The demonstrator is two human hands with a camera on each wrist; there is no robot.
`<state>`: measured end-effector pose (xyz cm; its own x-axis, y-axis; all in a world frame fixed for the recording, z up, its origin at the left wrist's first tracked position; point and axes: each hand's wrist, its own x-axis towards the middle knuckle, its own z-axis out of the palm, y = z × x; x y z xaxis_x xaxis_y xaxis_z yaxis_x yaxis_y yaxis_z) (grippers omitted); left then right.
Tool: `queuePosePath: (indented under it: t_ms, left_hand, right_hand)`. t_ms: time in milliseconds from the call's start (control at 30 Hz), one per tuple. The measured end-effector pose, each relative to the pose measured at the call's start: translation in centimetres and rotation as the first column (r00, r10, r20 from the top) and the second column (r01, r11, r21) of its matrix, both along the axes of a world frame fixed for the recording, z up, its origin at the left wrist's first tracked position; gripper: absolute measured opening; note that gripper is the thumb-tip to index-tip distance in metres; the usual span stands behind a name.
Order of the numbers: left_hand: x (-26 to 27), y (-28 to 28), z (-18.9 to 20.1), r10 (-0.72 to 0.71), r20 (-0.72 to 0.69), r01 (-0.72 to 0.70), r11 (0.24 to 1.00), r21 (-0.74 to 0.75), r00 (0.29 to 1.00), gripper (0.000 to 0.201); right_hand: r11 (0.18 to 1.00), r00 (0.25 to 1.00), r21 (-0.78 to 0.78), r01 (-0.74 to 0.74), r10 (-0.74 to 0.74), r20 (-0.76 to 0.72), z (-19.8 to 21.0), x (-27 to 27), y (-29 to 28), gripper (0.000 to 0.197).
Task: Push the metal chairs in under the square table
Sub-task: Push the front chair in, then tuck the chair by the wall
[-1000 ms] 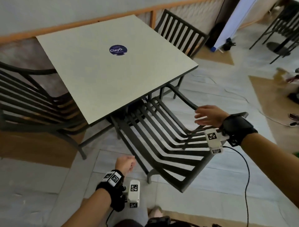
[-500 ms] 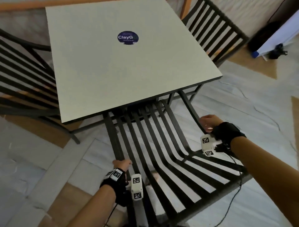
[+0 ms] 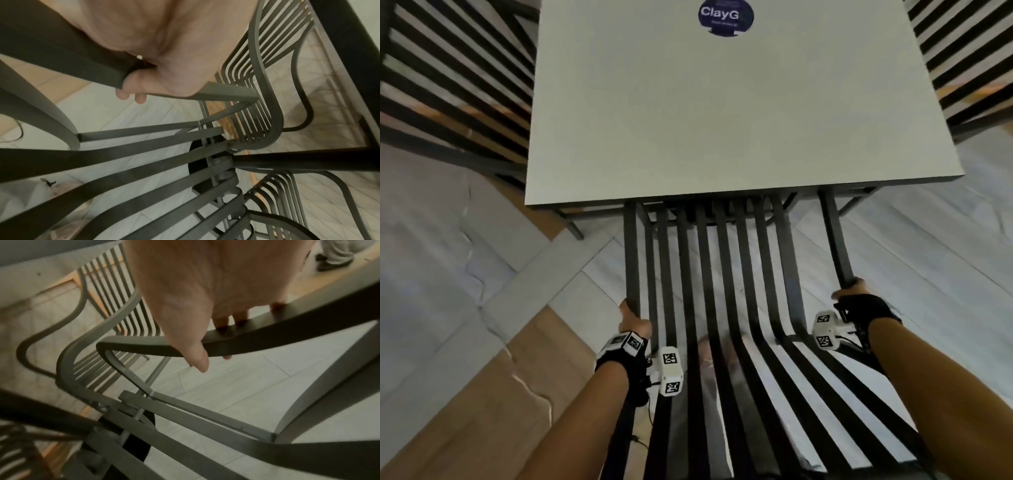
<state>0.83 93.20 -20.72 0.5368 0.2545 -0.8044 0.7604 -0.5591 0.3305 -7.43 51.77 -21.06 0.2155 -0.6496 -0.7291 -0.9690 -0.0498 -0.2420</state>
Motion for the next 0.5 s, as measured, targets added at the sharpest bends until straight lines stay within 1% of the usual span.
queuePosePath:
  t_ms: [67,133,200,267,367,500]
  left_hand:
    - [0.0,0.3,0.0,-0.032,-0.018,0.032,0.999,-0.003,0.999,0.076]
    - [-0.1,0.6,-0.1,-0.069,-0.016,0.069,0.998,-0.014,0.997,0.077]
    - [-0.1,0.9,-0.3,-0.092,0.015,0.092,0.996,-0.015,0.996,0.076]
    - [-0.2,1.4,-0.3,-0.101,0.033,0.101,0.995,-0.001,0.994,0.076]
    - [-0.6,2.2,-0.2,-0.118,0.024,0.117,0.992,0.037,0.993,0.078]
    - [-1.2,2.5,0.2,-0.140,-0.008,0.140,0.990,0.030,0.990,0.085]
  right_hand:
    - [0.999,0.999,0.031,-0.024,0.025,-0.034,-1.3,-0.5,-1.2,0.053]
    - [0.998,0.997,0.005,-0.062,0.062,-0.046,-2.0,-1.0,-1.6,0.050]
    - [0.995,0.995,-0.022,-0.094,0.093,-0.037,-2.0,-1.5,-1.6,0.041]
    - [0.994,0.994,-0.012,-0.107,0.107,-0.013,-1.8,-2.1,-1.0,0.036]
    - [0.995,0.995,0.028,-0.101,0.101,-0.004,-2.0,-2.9,-0.4,0.037]
    - [0.994,0.994,0.021,-0.108,0.108,0.013,-2.1,-3.7,-0.5,0.037]
